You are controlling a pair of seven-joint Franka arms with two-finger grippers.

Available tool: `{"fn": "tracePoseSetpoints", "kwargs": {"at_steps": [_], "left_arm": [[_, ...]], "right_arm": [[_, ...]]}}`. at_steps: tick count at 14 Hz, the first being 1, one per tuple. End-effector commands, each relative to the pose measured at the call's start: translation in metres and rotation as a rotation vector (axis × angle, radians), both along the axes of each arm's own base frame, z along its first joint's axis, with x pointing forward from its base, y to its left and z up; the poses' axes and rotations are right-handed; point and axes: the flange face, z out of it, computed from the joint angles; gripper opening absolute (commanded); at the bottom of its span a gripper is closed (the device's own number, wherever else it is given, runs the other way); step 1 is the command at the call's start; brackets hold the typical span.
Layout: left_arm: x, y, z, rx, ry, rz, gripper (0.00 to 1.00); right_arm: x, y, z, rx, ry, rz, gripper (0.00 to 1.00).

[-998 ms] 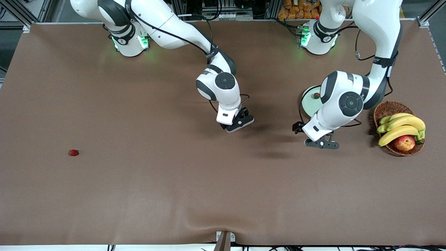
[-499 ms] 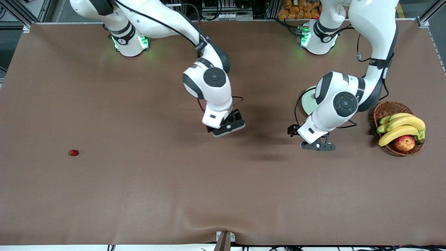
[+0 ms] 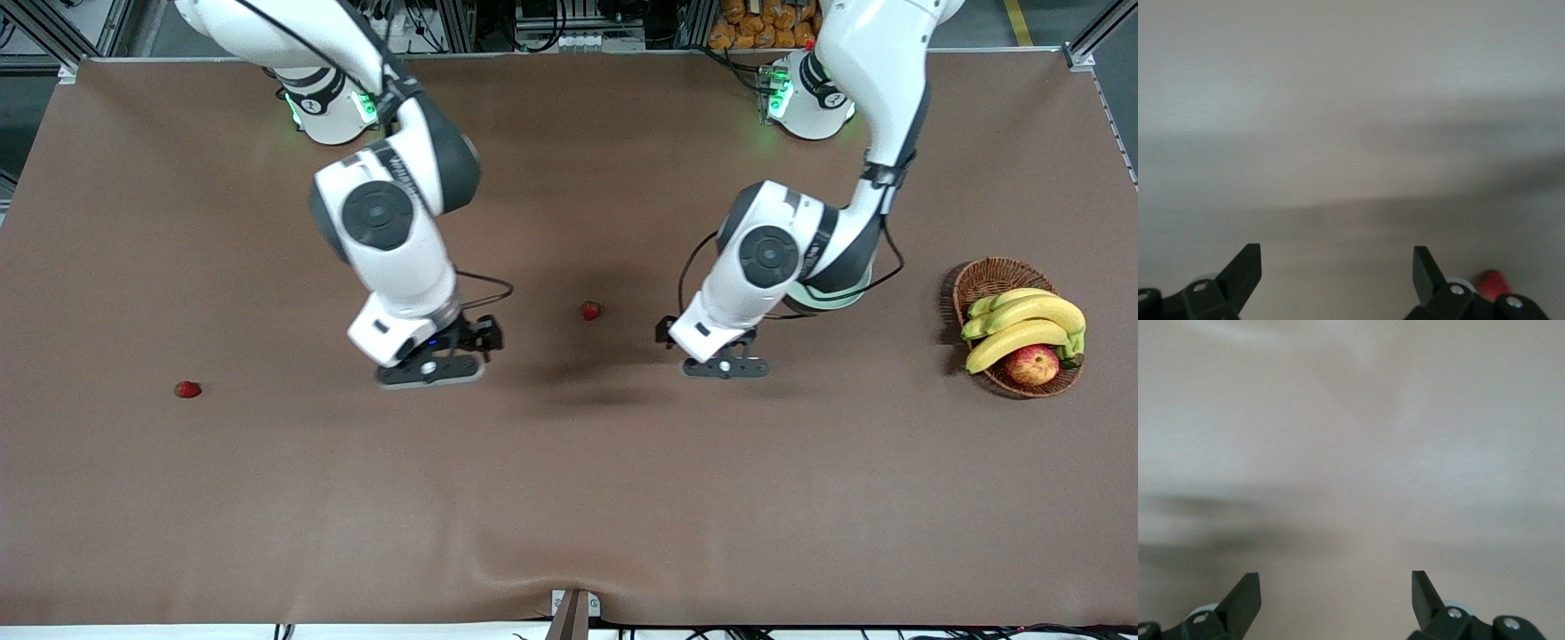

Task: Collect all strawberries into plate
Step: 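Grasp the strawberry with the left gripper while the right gripper reaches the last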

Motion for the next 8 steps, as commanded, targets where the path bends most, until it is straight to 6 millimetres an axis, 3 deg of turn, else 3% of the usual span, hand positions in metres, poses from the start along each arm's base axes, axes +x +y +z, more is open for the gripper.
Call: {"fn": "tracePoseSetpoints", "kwargs": {"at_steps": [1,4,8], "left_arm": [[0.008,-0.039,-0.011,-0.006,-0.017,-0.001,1.00],[-0.004,-0.078,-0.037,-0.013,-0.008,-0.018,1.00],[-0.028,-0.114,-0.068,-0.029,-0.015,-0.050,1.00]], "right_arm": [[0.007,-0.068,0.000,-0.024,0.024,-0.045,1.00],[0.028,-0.168,-0.004,-0.039,0.047,-0.098,1.00],[0.033,-0.268,-0.013,-0.051,0.080,-0.146,1.00]]}}
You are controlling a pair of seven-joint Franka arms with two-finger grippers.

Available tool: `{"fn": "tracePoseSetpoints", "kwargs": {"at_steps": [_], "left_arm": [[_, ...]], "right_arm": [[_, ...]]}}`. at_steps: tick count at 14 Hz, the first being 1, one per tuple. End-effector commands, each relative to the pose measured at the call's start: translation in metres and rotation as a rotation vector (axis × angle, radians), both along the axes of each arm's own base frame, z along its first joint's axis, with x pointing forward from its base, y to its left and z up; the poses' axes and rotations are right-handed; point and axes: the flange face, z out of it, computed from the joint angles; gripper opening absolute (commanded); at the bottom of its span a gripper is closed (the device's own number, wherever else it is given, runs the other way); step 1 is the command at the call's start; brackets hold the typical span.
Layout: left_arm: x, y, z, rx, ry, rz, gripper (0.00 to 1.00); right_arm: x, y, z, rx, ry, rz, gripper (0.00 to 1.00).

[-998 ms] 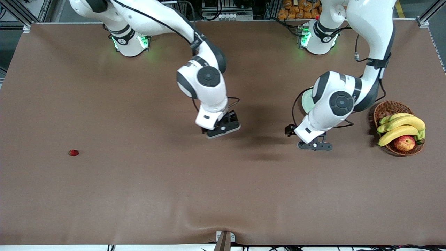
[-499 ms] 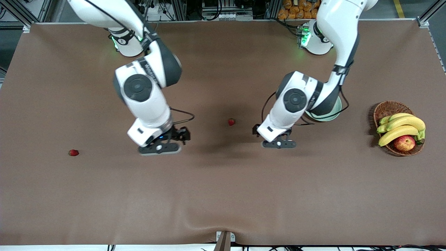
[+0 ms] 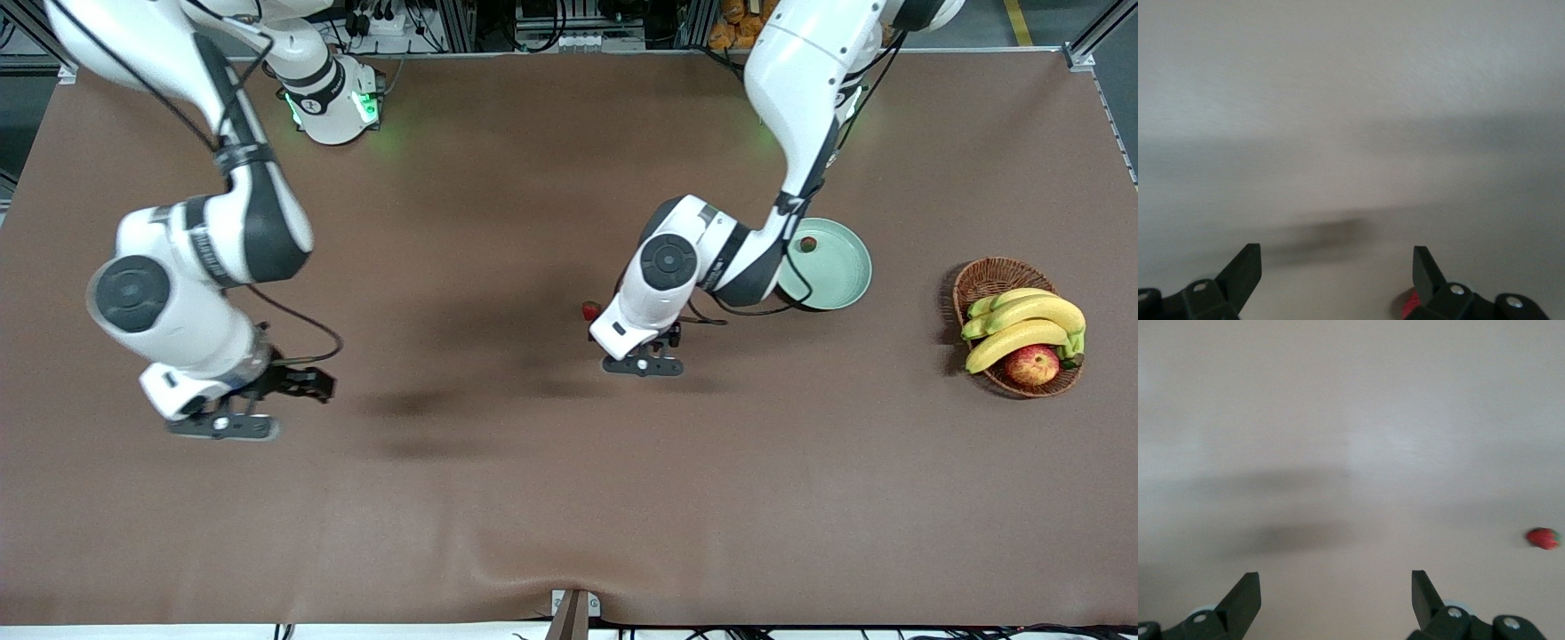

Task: Collect all strawberries into plate
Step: 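Grasp the strawberry with the left gripper while the right gripper reaches the last, then carry the strawberry over the plate with the left gripper while the right grasps another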

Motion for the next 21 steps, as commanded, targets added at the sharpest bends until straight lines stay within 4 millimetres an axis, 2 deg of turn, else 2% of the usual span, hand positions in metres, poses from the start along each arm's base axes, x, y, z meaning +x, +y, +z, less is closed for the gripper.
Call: {"fn": "tracePoseSetpoints", "kwargs": {"at_steps": [1,5,6,11,13,18,21], "left_arm": [[-0.012,-0.028,-0.007,-0.022,-0.004,-0.008,0.98],[-0.038,-0.054,-0.005,-0.034,0.016,-0.005,0.97],[-0.048,-0.062,-0.008,-0.030,0.021,0.003,0.94],[-0.060,-0.060,-0.022,0.003,0.050,-0.005,0.81],[-0.062,-0.055,-0.028,0.023,0.066,-0.016,0.78],[-0.074,-0.057,-0.035,0.040,0.083,-0.014,0.72],[-0.077,-0.055,-0.041,0.049,0.092,-0.018,0.62]], "right_arm": [[-0.015,-0.048,0.001,-0.009,0.019,-0.005,1.00],[-0.018,-0.144,-0.021,-0.008,0.024,0.020,1.00],[-0.020,-0.167,-0.035,-0.008,0.016,0.034,1.00],[-0.033,-0.239,-0.109,-0.008,-0.033,0.054,1.00],[-0.034,-0.253,-0.132,-0.006,-0.043,0.045,1.00],[-0.041,-0.273,-0.189,0.002,-0.034,0.069,1.00],[-0.045,-0.281,-0.203,0.009,-0.021,0.069,1.00]]}}
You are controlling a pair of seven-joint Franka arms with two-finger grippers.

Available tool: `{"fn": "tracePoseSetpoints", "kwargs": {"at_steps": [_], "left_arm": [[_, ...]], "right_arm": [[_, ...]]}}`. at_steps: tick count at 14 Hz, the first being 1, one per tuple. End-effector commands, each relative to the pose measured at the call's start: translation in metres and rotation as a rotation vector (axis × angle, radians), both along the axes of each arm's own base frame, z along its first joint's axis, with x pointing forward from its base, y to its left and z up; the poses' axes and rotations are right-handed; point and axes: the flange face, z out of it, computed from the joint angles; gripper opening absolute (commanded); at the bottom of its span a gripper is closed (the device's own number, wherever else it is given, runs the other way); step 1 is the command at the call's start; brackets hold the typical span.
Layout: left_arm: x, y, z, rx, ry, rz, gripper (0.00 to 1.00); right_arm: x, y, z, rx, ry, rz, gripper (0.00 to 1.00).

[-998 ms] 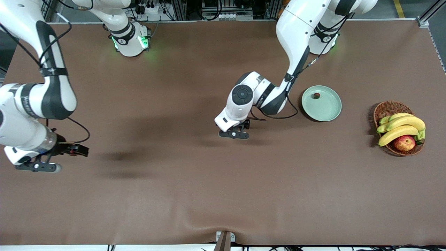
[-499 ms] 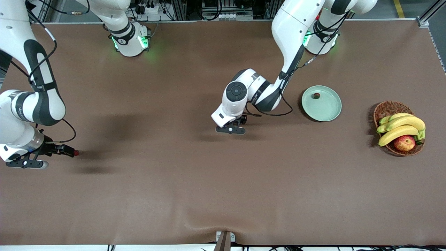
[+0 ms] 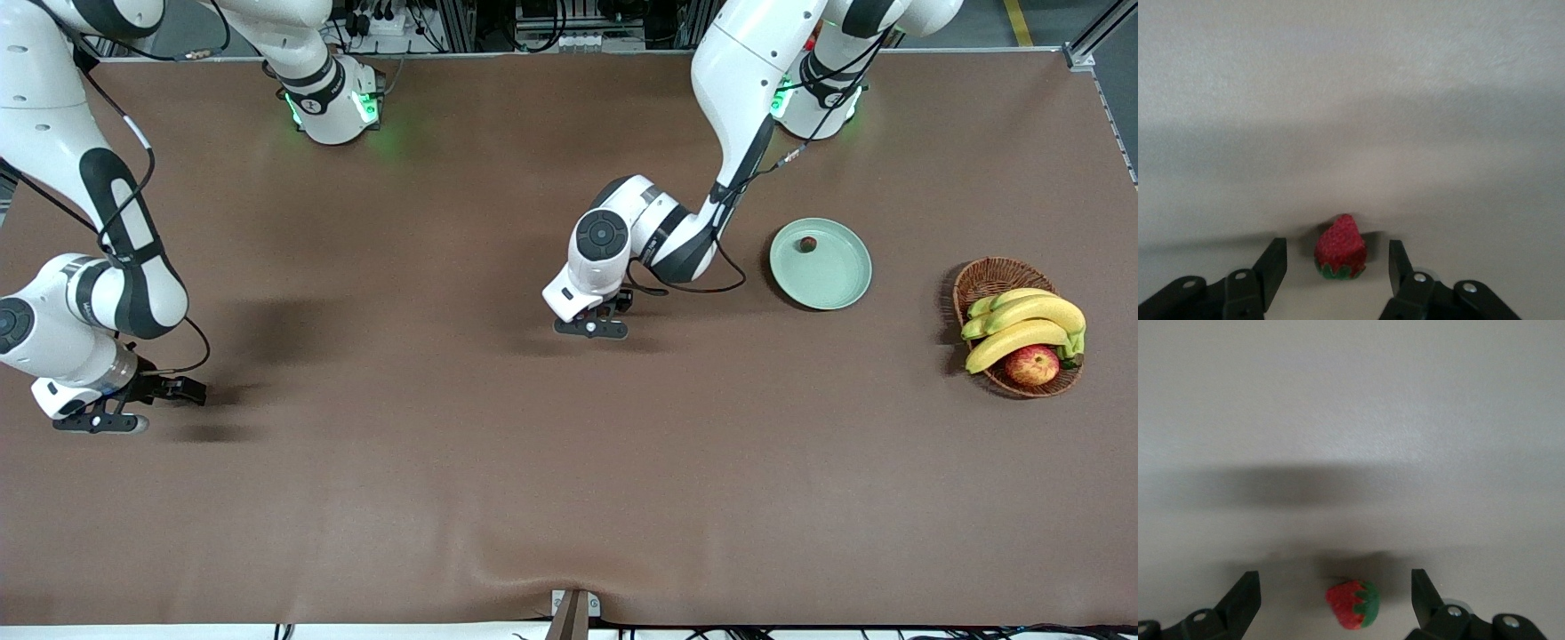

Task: Collect all strawberries into plate
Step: 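Carry the strawberry over the plate with the left gripper while the right grasps another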

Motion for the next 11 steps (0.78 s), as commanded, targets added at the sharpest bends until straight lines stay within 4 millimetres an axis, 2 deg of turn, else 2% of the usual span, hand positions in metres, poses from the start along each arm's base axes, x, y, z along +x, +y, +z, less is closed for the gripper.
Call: {"fn": "tracePoseSetpoints", "kwargs": {"at_steps": [1,3,4,7,9,11], "left_arm": [[-0.005,-0.001,-0.001,0.011,0.008,0.007,0.54],[-0.003,0.000,0.004,0.007,0.004,0.012,0.31],[-0.001,0.001,0.005,0.010,0.008,0.014,0.22],[-0.003,0.001,0.014,0.020,0.020,0.018,0.08],[-0.001,0.005,0.026,0.032,0.027,0.043,0.08],[0.005,0.017,0.048,0.068,0.024,0.019,0.11]], "right_arm": [[-0.003,-0.007,-0.006,0.013,-0.001,0.015,1.00],[-0.007,-0.011,-0.010,0.016,0.007,0.009,1.00],[-0.010,-0.011,-0.013,0.019,0.013,0.014,1.00],[-0.013,-0.015,-0.017,0.030,0.018,-0.001,1.00],[-0.014,-0.016,-0.021,0.066,0.015,-0.043,1.00],[-0.014,-0.016,-0.022,0.069,0.014,-0.046,1.00]]}}
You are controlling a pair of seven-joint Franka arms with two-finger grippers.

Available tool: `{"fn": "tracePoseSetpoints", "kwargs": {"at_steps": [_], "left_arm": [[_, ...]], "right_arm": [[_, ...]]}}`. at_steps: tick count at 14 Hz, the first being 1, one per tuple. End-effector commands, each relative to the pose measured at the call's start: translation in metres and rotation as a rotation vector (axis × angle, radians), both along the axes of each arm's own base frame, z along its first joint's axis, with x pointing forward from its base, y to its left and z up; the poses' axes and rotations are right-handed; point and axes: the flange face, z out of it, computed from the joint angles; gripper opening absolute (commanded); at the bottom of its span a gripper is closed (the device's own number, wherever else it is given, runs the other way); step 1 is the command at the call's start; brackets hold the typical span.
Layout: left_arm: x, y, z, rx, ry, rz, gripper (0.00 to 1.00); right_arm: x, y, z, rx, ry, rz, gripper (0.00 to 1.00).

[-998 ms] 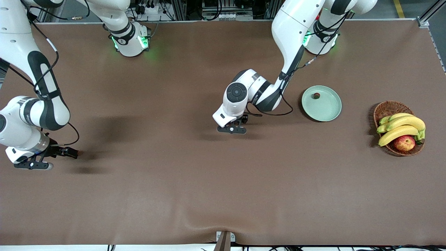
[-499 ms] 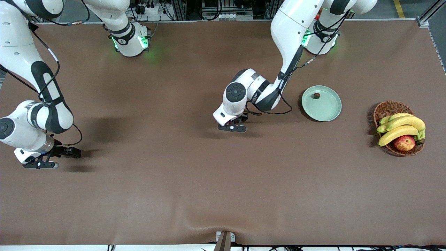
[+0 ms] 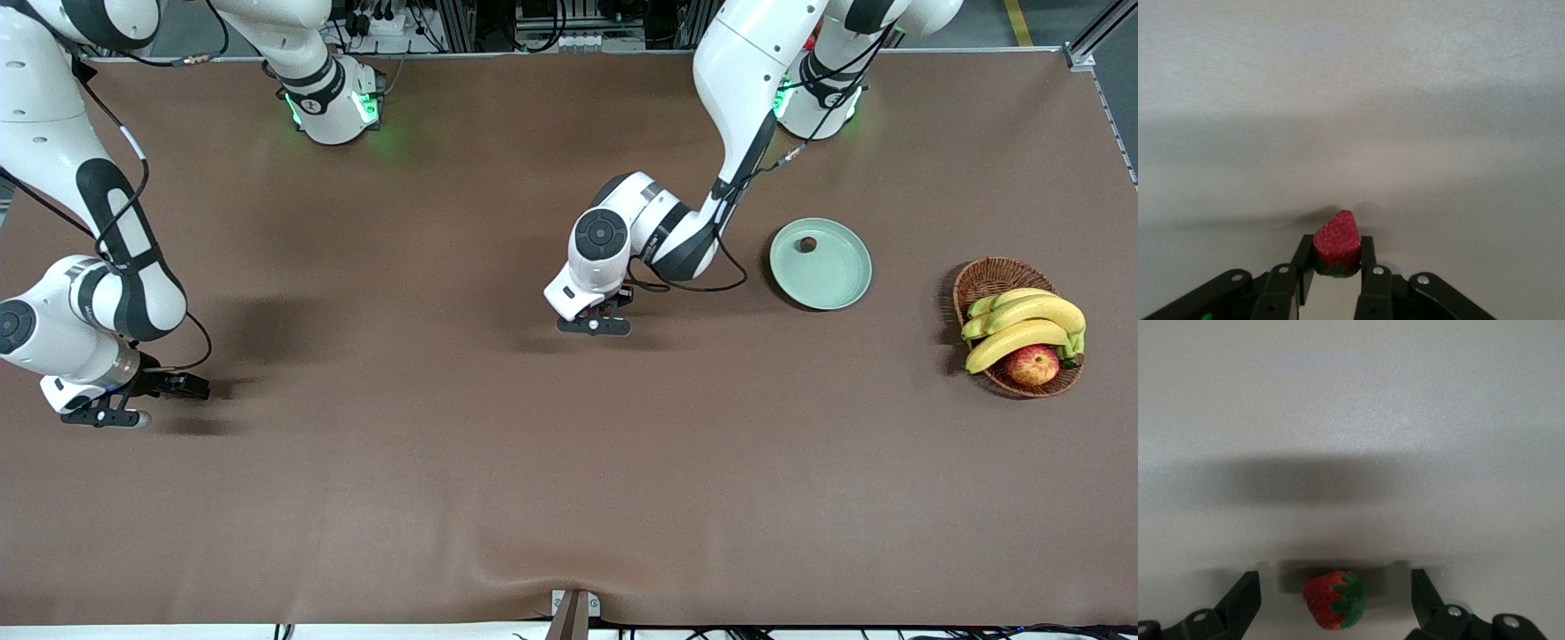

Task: Collect all strawberries into plate
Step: 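Carry the strawberry over the plate with the left gripper while the right grasps another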

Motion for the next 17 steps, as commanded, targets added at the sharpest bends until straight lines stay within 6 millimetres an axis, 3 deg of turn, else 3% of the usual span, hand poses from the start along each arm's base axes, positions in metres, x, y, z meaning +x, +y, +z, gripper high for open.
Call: {"fn": "tracePoseSetpoints", "kwargs": {"at_steps": [1,4,6,8,9,11,14,17], "left_arm": [[0.005,0.016,0.039,0.057,-0.018,-0.021,0.11],[0.022,0.049,0.061,0.068,-0.028,-0.031,0.11],[0.040,0.096,0.075,0.060,-0.022,-0.054,0.12],[0.047,0.137,0.083,0.059,-0.010,-0.074,0.12],[0.054,0.158,0.087,0.055,-0.006,-0.074,0.12],[0.058,0.196,0.089,0.057,0.008,-0.060,0.16],[0.045,0.238,0.090,0.092,0.019,-0.038,0.15],[0.032,0.281,0.092,0.134,0.026,-0.046,0.15]], "right_arm": [[-0.002,-0.003,-0.001,0.027,-0.010,-0.002,1.00],[-0.004,-0.002,-0.005,0.031,-0.001,-0.002,1.00],[-0.003,-0.003,-0.005,0.031,-0.001,-0.002,1.00],[-0.004,-0.002,-0.005,0.032,0.003,0.010,0.25],[-0.004,-0.002,-0.005,0.031,0.003,0.012,0.04],[-0.004,-0.002,-0.004,0.031,0.003,0.014,0.00],[-0.002,0.000,0.001,0.028,-0.002,0.053,0.00],[0.008,0.022,0.030,0.052,0.003,0.106,0.00]]}}
